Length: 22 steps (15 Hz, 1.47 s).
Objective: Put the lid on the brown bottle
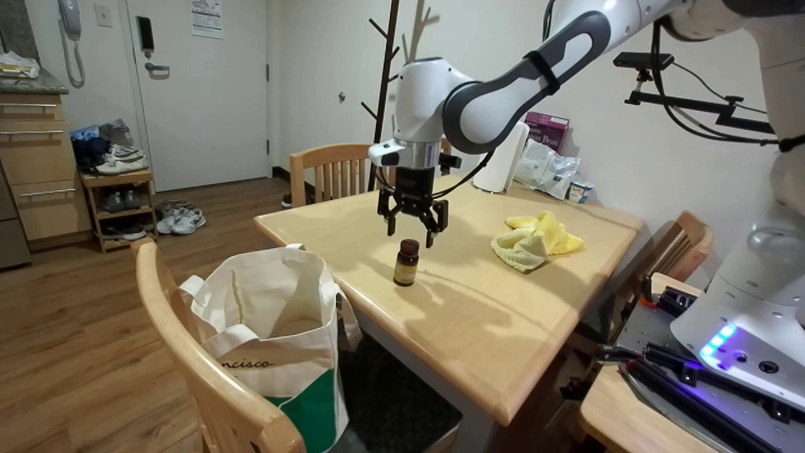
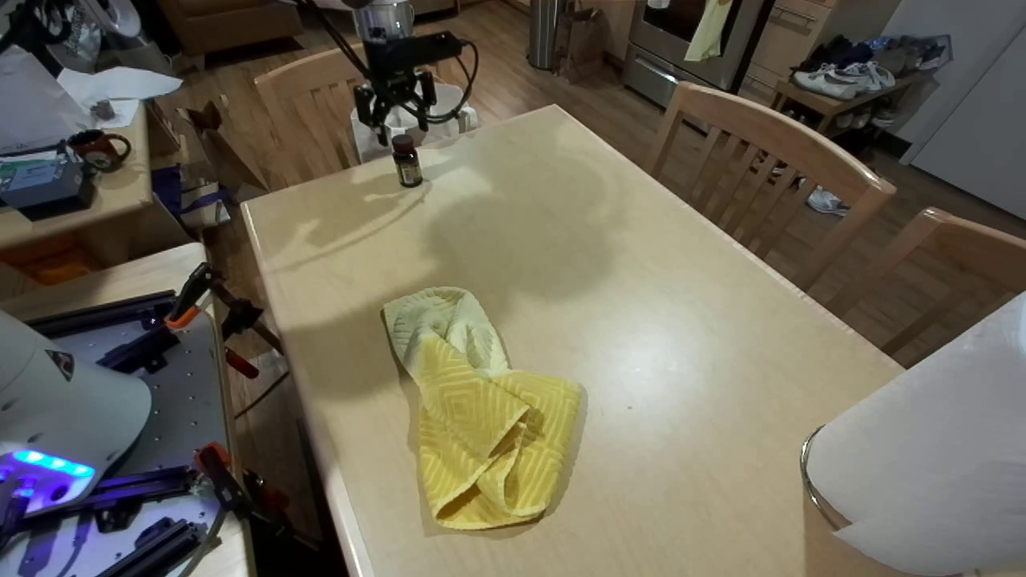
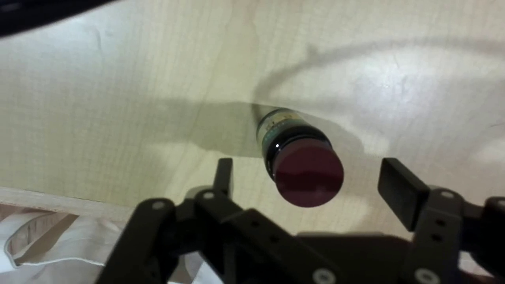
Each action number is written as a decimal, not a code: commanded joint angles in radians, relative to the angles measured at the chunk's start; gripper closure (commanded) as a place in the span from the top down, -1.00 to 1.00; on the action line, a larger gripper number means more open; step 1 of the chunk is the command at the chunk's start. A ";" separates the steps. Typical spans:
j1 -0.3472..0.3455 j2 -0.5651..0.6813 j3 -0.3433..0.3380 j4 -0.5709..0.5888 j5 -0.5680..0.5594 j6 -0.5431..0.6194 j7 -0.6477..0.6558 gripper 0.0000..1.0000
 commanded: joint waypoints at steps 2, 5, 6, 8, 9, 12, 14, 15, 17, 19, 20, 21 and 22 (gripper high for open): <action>-0.054 -0.013 0.020 0.021 0.130 -0.016 0.027 1.00; -0.081 0.006 -0.001 0.052 0.218 -0.027 0.080 1.00; -0.090 0.009 -0.009 0.055 0.236 -0.019 0.102 1.00; -0.109 0.013 -0.029 0.047 0.261 0.005 0.154 1.00; -0.116 0.015 -0.041 0.041 0.267 0.017 0.185 1.00; -0.138 0.037 -0.050 0.049 0.310 0.020 0.278 1.00; -0.142 0.029 -0.046 0.044 0.285 0.002 0.252 1.00; -0.147 0.036 -0.045 0.047 0.299 0.004 0.268 1.00; -0.148 0.043 -0.044 0.053 0.309 0.004 0.281 1.00; -0.148 0.044 -0.041 0.055 0.311 0.004 0.288 1.00; -0.148 0.044 -0.041 0.055 0.311 0.004 0.289 1.00; -0.148 0.044 -0.041 0.055 0.311 0.004 0.290 1.00; -0.148 0.044 -0.041 0.055 0.311 0.004 0.290 1.00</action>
